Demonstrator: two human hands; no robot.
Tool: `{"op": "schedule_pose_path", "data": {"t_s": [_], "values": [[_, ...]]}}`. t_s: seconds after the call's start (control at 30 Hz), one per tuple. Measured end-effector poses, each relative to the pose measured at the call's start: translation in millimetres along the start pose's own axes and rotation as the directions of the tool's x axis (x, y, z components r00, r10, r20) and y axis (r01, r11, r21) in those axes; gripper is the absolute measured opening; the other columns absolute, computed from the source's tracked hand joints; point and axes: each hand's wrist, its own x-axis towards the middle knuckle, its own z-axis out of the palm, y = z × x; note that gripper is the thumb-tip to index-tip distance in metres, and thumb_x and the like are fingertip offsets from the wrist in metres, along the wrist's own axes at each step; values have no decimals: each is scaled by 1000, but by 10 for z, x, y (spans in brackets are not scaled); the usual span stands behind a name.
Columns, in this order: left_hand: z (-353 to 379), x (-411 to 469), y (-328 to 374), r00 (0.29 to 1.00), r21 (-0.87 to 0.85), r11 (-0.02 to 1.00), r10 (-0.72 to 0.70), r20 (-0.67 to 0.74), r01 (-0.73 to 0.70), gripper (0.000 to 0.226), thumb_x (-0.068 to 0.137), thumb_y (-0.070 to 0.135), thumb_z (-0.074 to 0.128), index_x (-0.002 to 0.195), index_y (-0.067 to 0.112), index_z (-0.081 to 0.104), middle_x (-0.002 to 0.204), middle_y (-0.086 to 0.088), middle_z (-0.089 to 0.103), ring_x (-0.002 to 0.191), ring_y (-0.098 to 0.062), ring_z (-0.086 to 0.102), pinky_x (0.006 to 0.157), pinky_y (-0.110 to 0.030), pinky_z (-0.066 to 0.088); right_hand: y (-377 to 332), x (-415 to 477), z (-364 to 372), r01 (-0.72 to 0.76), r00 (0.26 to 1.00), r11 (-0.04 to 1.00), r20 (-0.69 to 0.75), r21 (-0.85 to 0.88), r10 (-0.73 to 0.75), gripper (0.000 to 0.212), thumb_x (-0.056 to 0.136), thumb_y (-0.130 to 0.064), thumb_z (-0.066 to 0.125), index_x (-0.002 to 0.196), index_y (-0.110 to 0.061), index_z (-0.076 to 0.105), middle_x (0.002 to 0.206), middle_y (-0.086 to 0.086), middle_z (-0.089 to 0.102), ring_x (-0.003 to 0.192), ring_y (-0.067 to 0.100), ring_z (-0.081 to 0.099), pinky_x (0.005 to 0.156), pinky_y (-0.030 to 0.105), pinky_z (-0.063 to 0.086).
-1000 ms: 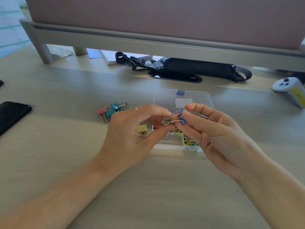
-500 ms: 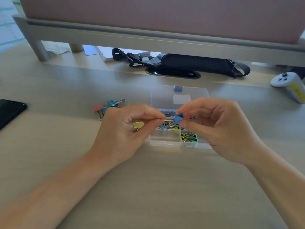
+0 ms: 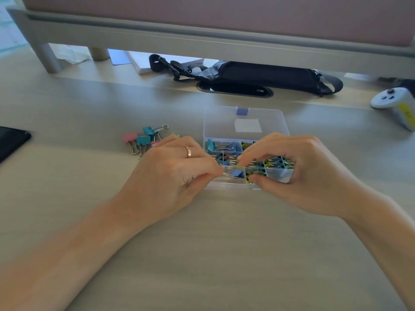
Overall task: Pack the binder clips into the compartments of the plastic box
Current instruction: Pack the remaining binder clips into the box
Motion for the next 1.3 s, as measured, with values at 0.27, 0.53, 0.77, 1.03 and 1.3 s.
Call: {"op": "schedule_pose_path", "data": {"t_s": [0.27, 0.53, 0.77, 1.03, 1.3], "values": [[-41, 21, 29, 986, -69, 993, -83, 147, 94, 20, 89, 16, 64, 94, 25, 81, 102, 13, 68, 100, -10, 59, 89, -43, 44, 35, 7, 107, 115, 991, 992, 79, -59, -110, 18, 88, -11, 77, 98, -26, 81, 94, -17, 74, 101, 14, 65, 83, 35, 55], [-28, -1, 55, 978, 35, 999, 21, 209, -29, 15, 87, 28, 70, 98, 27, 81, 110, 6, 66, 105, -16, 58, 93, -35, 37, -28, -31, 182, 270, 963, 933, 88, -237, -256, 13, 94, -23, 65, 89, -20, 77, 96, -13, 72, 102, 17, 60, 82, 40, 51], [-57, -28, 26, 993, 118, 993, 12, 117, -25, 23, 89, 39, 73, 103, 22, 79, 109, 5, 67, 102, -19, 62, 94, -40, 41, 29, -45, 240, 298, 954, 894, 62, -334, -295, 18, 100, -28, 65, 90, -17, 74, 95, -8, 71, 102, 21, 60, 86, 36, 51], [-331, -114, -287, 955, 129, 958, -270, 120, 254, 26, 82, 38, 62, 101, 21, 63, 97, 15, 58, 93, -14, 58, 90, -34, 38, 91, -69, 277, 289, 952, 904, -5, -315, -307, 13, 97, -26, 72, 89, -16, 73, 101, -5, 68, 99, 20, 62, 87, 31, 48], [-300, -115, -311, 921, 76, 967, -256, 294, 244, 36, 78, 26, 66, 113, 37, 65, 111, 21, 71, 106, -4, 63, 96, -48, 41, 68, -68, 252, 281, 954, 911, -19, -301, -300, 10, 93, -26, 75, 88, -17, 74, 99, -7, 69, 97, 21, 63, 83, 36, 50]]}}
